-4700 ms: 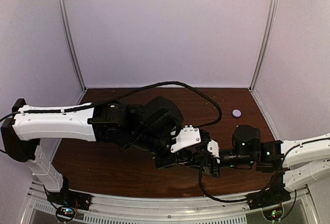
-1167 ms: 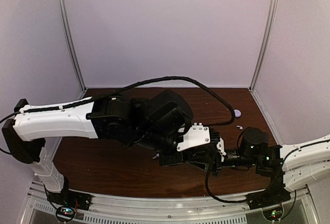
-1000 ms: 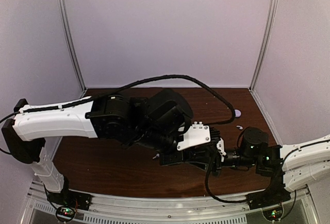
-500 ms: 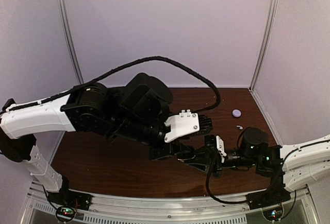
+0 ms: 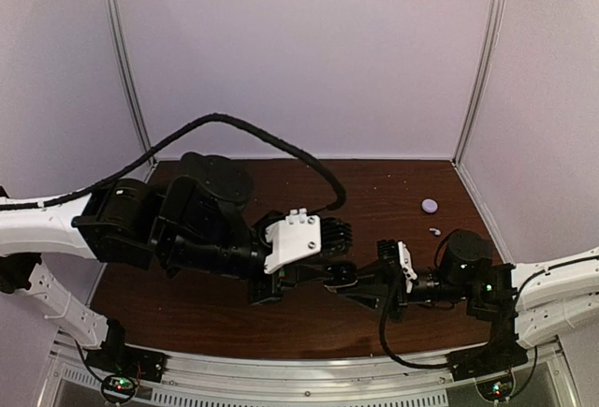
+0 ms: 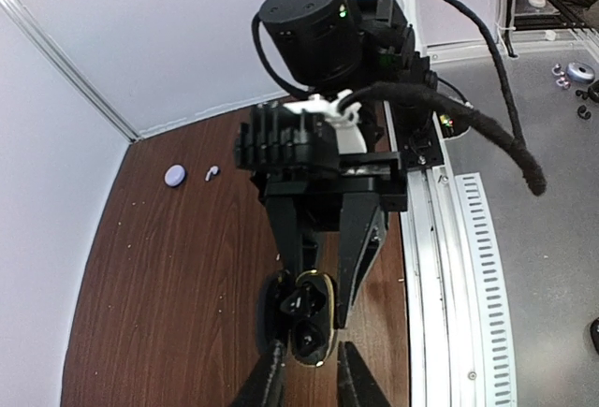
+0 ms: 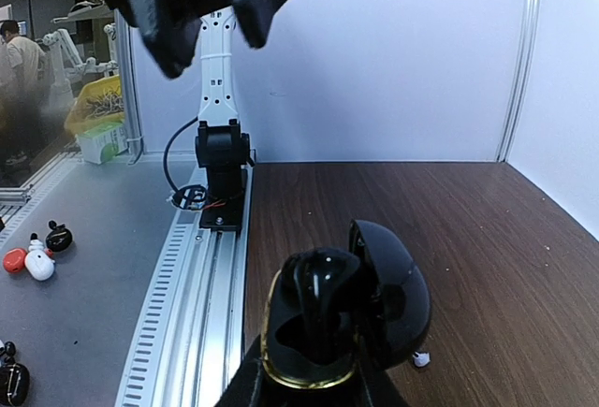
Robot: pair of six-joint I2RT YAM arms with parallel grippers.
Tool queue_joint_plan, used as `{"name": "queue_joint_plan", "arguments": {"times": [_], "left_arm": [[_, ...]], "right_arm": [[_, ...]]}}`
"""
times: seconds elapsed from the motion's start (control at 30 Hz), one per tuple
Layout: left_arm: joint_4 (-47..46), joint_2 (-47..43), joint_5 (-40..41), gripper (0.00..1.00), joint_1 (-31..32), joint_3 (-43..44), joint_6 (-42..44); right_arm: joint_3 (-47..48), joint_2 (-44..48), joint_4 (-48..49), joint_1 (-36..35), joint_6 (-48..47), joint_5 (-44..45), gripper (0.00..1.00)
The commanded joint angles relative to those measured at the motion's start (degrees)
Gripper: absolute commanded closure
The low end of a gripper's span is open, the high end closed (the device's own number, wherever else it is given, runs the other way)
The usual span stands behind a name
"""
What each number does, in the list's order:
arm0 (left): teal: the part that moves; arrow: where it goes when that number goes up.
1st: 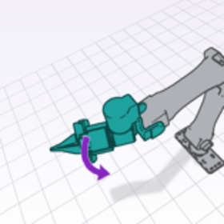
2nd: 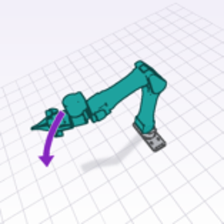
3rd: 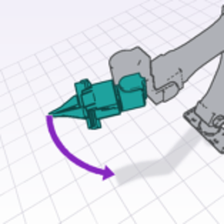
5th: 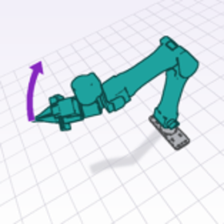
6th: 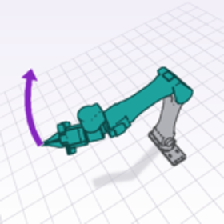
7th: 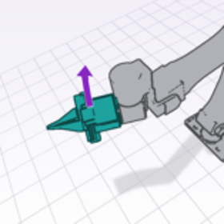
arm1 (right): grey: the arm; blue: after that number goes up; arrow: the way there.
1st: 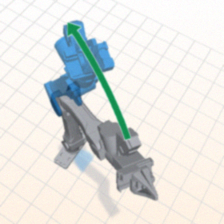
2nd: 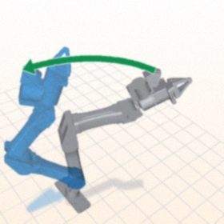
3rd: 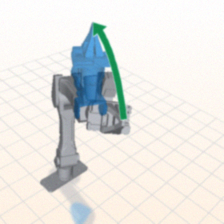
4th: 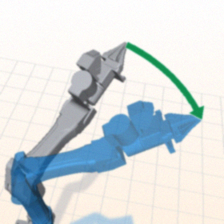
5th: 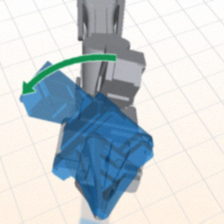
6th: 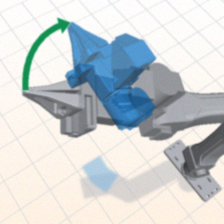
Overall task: Insert the wireless bluetooth earbuds into the charging case
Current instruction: Insert the right earbud into the right side groove of the charging case, then adjust the right earbud in the right side groove of the charging case.
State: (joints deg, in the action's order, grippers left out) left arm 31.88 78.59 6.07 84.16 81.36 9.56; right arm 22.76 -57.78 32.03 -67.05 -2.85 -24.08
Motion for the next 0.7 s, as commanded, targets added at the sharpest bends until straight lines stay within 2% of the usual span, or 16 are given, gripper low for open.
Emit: {"name": "queue_joint_plan", "arguments": {"times": [0.0, 0.2, 0.67], "left_arm": [[-6.1, 2.4, 1.6, 0.8, 1.5, -0.9, 3.6], [-8.9, 3.2, 2.5, 0.81, 1.5, -1.6, 5.1], [-8.9, 4.0, 4.8, 0.79, 1.4, -3.1, 4.7]], "right_arm": [[-0.3, 1.2, 2.2, 0.2, 1.2, -0.9, 1.0], [0.5, 0.6, 0.8, 0.2, 0.6, -2.2, 1.0], [1.3, 0.2, 0.4, 0.2, 0.4, -3.0, 1.0]]}}
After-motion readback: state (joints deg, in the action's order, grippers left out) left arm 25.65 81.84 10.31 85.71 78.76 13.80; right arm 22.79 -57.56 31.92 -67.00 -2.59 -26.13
